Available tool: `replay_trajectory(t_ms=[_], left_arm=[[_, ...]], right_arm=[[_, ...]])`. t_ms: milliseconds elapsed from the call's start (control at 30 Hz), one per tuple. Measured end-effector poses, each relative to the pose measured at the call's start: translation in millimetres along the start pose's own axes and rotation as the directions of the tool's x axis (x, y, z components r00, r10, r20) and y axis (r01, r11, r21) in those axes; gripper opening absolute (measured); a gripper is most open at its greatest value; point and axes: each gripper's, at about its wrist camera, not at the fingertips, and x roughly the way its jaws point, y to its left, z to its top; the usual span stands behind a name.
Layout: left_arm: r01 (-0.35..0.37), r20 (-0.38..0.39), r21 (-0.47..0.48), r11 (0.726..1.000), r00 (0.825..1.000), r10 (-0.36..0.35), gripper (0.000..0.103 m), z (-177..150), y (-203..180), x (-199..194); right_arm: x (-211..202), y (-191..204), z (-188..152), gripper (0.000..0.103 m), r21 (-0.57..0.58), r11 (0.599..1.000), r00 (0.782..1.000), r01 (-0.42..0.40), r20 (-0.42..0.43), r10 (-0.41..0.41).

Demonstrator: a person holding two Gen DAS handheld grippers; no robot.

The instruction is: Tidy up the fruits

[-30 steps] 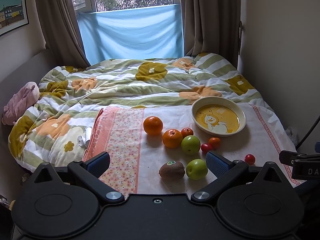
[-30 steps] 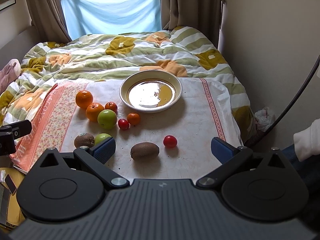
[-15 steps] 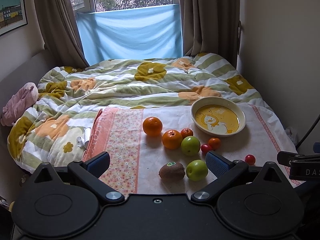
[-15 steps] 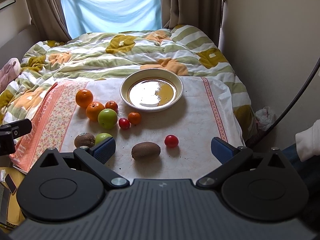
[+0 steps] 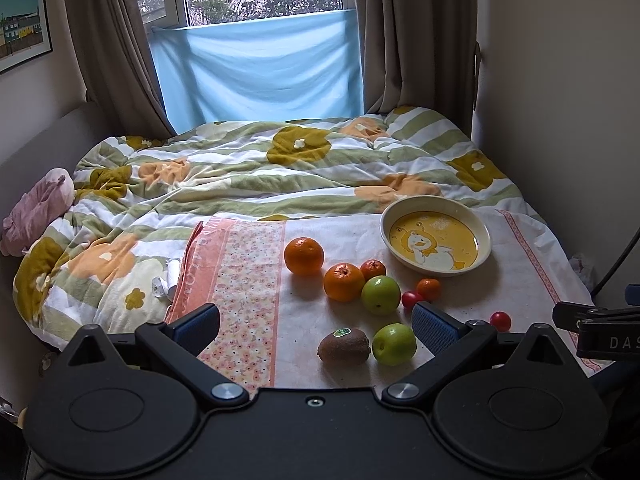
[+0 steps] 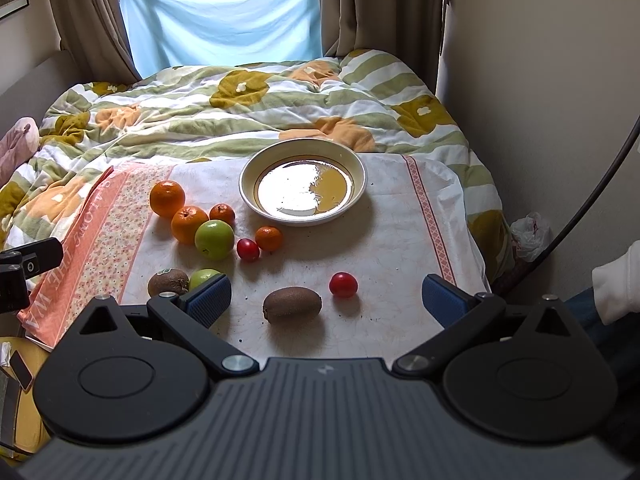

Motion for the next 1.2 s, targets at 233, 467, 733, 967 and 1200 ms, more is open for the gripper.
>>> replay_trajectory(t_ms=[233, 467, 733, 967, 1200], left_arm=[[0.007, 0.002, 0.002, 1.0, 1.0, -0.007, 0.103, 2.1, -0.8, 0.0], [0.012, 0.0, 0.001, 1.0, 1.0, -0.012, 0.103, 2.6, -0.5, 0.0], [0.015, 0.001, 0.006, 1.0, 1.0, -0.015, 0.103, 4.4, 0.1, -2.2], [0.019, 0.002, 0.01, 1.0, 1.0, -0.019, 0.103, 5.5, -0.8, -4.8], [0.013, -0.007, 0.005, 1.0, 1.0, -0.013, 0.103, 5.4, -1.6, -8.9]], right_arm=[[0.3, -0.1, 0.5, 0.103, -0.001, 1.0, 1.0, -0.001, -0.002, 0.001], [0.3, 0.1, 0.5, 0.103, -0.002, 1.0, 1.0, -0.001, -0.003, 0.001], [-0.2, 0.3, 0.8, 0.103, -0.003, 1.0, 1.0, -0.001, -0.001, 0.001], [-1.6, -0.2, 1.4, 0.103, -0.006, 1.0, 1.0, -0.008, 0.0, 0.008], [-5.6, 1.8, 4.4, 0.103, -0.011, 1.0, 1.0, -0.013, 0.004, 0.013]])
